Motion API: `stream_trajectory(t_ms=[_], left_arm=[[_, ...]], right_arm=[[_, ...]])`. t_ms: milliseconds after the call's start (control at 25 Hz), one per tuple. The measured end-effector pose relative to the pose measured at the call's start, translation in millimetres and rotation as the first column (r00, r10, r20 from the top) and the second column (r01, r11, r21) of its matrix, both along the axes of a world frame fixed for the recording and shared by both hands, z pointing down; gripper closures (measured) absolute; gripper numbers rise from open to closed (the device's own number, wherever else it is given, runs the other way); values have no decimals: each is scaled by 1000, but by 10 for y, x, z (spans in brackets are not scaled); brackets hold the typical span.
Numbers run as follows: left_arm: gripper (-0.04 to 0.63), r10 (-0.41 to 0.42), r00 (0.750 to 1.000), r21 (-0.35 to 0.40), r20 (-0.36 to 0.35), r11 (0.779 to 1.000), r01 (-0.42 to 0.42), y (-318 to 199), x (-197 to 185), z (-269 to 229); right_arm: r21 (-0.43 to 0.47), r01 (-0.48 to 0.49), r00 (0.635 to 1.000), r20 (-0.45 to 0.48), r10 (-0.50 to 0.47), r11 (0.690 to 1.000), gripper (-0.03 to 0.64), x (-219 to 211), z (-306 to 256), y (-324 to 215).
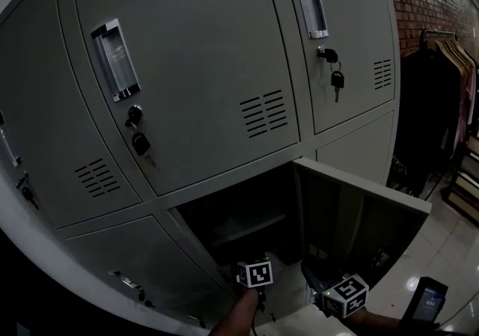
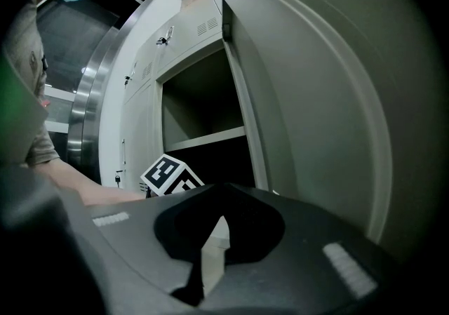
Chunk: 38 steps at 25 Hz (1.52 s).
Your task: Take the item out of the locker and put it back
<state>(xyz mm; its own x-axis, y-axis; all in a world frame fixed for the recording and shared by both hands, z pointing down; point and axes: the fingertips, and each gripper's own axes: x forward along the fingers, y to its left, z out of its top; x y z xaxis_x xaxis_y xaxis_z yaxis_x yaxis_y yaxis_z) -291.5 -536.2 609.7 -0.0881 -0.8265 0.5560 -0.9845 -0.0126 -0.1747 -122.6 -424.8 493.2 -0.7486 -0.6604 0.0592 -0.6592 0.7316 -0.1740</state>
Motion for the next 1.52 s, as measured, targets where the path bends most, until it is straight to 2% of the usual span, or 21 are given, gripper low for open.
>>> stream_trajectory(t_ms=[200,320,440,560,760,1120,1520], left_arm=[[474,2,1000,44,9,999,-3,13,-11,-52],[486,1,1000,123,3,992,-1,71,-27,-203],[491,27,1000,253,-17,967,-21,148,15,-412],[494,45,998,359,-41,933,-28,292,53,-587],[495,80,994,472,-69,881,-38,575,96,-857],[497,119,986,536,-115,843,-39,1154,148,-1183],[497,165,978,554,-132,830,-65,1650,142,-1253]], right_arm=[[2,8,1000,0,-8,1000,617,-19,-8,6],[3,11,1000,-1,-11,1000,617,-29,-7,12],[4,13,1000,2,-13,1000,617,-39,-14,18],[5,18,1000,1,-18,1000,617,-60,-18,37],[12,27,1000,6,-27,1000,617,-103,-53,101],[8,28,1000,3,-28,1000,617,-148,-73,284],[-10,-3,1000,-22,2,1000,617,-171,-25,661]])
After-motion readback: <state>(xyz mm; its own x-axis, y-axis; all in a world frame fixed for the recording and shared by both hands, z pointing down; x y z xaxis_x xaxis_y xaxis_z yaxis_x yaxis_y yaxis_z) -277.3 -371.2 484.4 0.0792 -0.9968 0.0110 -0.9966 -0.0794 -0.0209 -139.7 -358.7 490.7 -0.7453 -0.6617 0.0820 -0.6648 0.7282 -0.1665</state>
